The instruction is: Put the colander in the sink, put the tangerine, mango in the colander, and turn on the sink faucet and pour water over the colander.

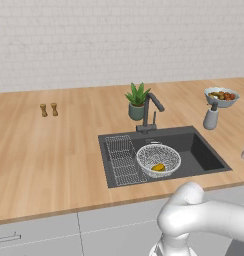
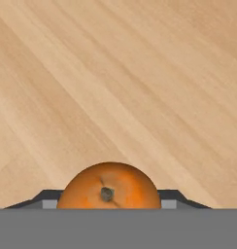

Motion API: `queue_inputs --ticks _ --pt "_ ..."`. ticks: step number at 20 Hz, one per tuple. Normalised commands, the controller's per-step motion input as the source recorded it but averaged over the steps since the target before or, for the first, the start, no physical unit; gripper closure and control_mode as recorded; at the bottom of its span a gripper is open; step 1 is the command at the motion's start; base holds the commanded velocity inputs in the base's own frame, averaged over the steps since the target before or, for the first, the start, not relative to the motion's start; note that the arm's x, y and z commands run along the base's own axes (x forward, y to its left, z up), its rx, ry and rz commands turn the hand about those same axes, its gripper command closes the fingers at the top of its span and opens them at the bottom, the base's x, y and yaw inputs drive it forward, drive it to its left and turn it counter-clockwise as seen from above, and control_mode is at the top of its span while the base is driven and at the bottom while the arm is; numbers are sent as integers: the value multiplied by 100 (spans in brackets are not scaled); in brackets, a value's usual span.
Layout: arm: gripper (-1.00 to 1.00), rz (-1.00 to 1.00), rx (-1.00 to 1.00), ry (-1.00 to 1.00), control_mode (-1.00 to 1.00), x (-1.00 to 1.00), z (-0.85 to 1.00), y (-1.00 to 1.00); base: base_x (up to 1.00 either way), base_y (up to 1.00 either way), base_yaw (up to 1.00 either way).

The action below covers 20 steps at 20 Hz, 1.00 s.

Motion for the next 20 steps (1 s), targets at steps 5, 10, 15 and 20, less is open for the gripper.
queue_inputs --ticks 5,10,15,20 --pt "100 9 0 -28 -100 -67 48 24 0 0 0" --pt "100 35 -6 -23 -100 -46 60 73 0 0 0" --pt "100 64 -11 -2 -100 -7 33 78 0 0 0" --pt "100 64 -23 0 -100 -1 36 59 0 0 0"
